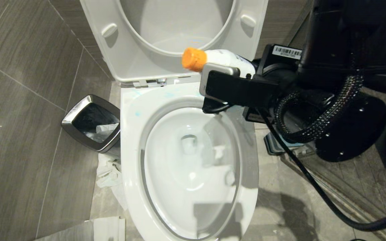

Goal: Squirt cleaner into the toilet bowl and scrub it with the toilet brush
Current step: Pour in the cleaning agent

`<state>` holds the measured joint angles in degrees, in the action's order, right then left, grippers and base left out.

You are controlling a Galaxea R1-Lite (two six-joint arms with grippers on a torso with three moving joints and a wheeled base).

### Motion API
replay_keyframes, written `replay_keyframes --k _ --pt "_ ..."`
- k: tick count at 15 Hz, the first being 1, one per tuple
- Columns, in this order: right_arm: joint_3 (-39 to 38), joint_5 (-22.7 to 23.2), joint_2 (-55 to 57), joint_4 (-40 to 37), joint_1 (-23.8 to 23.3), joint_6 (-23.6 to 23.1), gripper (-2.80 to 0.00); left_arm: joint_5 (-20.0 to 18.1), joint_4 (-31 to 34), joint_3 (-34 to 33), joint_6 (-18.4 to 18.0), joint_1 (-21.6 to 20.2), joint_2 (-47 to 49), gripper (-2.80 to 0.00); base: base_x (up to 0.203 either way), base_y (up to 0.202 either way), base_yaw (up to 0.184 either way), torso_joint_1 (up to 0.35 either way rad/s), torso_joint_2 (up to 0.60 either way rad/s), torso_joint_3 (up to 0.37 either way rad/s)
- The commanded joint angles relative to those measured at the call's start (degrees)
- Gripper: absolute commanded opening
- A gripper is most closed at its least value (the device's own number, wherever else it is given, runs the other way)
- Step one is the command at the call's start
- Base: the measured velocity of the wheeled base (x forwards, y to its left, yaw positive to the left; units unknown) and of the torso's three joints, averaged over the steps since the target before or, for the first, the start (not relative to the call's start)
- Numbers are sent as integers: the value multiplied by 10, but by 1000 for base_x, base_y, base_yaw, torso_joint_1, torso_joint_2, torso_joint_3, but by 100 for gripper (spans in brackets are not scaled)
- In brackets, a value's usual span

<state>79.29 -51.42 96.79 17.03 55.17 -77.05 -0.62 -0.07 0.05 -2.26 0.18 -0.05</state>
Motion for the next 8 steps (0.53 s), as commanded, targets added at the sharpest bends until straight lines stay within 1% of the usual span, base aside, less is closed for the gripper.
replay_keyframes --k 1,3,4,5,7,8 --pt "12 -30 19 0 22 -48 -280 0 0 0 0 0 0 -280 0 0 0 0 0 0" --pt "13 -57 18 -1 31 -104 -280 -1 0 0 0 0 0 -280 0 0 0 0 0 0" --pt "14 -65 18 -2 33 -123 -280 -1 0 0 0 0 0 -280 0 0 0 0 0 0" --pt "14 -74 18 -2 34 -146 -280 0 0 0 0 0 0 -280 0 0 0 0 0 0" --pt "13 -106 15 -2 35 -201 -280 -1 0 0 0 0 0 -280 0 0 0 0 0 0" --pt "12 -113 14 -2 35 -225 -280 -1 0 0 0 0 0 -280 0 0 0 0 0 0"
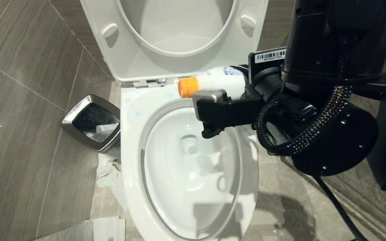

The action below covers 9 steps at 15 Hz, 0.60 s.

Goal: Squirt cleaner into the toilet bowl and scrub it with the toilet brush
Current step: Pour in the cleaning agent

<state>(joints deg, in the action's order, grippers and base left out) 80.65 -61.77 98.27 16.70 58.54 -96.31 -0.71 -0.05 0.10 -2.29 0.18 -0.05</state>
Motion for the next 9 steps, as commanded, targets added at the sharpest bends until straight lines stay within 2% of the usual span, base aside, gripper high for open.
replay_keyframes --k 1,5,9 --pt "-1 -13 -1 1 1 -60 -280 0 0 0 0 0 0 -280 0 0 0 0 0 0" --pt "6 -28 0 3 1 -176 -280 0 0 0 0 0 0 -280 0 0 0 0 0 0" --pt "15 -37 4 5 1 -227 -280 1 0 0 1 0 0 -280 0 0 0 0 0 0"
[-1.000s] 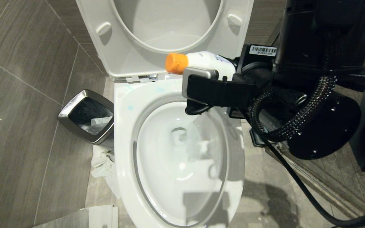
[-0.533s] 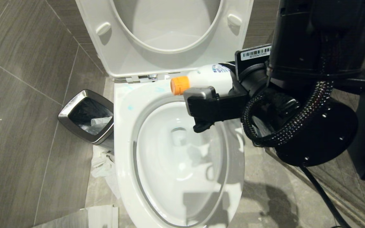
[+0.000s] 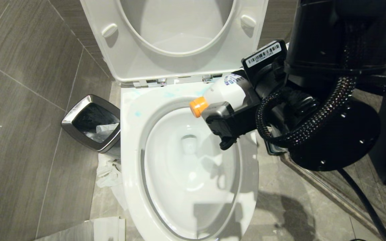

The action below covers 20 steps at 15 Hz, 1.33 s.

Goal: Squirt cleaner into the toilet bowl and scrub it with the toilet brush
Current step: Pour in the cleaning agent

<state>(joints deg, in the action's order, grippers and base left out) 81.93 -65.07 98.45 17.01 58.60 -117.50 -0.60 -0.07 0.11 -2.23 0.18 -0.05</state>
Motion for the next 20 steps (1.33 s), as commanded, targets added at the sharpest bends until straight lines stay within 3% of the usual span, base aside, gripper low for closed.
replay_keyframes --k 1,12,20 --pt "4 -4 2 2 0 -25 -280 0 0 0 0 0 0 -280 0 0 0 0 0 0" --pt "58 -5 34 6 5 -161 -280 0 0 0 -1 0 0 -280 0 0 0 0 0 0" --pt "133 -17 88 8 17 -200 -280 0 0 0 -1 0 0 -280 0 0 0 0 0 0"
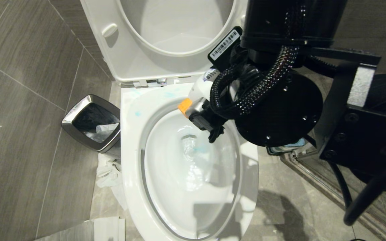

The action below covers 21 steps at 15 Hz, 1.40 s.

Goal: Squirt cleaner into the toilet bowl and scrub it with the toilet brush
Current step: Pour in the cleaning agent

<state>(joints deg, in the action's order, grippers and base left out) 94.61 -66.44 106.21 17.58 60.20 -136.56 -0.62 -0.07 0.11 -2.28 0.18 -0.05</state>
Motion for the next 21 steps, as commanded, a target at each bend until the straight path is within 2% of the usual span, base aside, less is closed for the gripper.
replay_keyframes --k 1,6,9,11,17,21 --pt "5 -4 10 14 0 -11 -280 0 0 0 0 0 0 -280 0 0 0 0 0 0" --pt "4 -4 33 105 -13 -68 -280 0 0 0 0 0 0 -280 0 0 0 0 0 0" --pt "-1 -3 40 170 -27 -125 -280 0 0 0 0 0 0 -280 0 0 0 0 0 0" --pt "-8 -4 33 187 -29 -149 -280 -1 1 1 -1 0 0 -280 0 0 0 0 0 0" --pt "-66 0 -5 188 -16 -146 -280 -1 2 1 -1 0 0 -280 0 0 0 0 0 0" --pt "-95 0 -12 188 2 -106 -280 -1 0 0 -1 0 0 -280 0 0 0 0 0 0"
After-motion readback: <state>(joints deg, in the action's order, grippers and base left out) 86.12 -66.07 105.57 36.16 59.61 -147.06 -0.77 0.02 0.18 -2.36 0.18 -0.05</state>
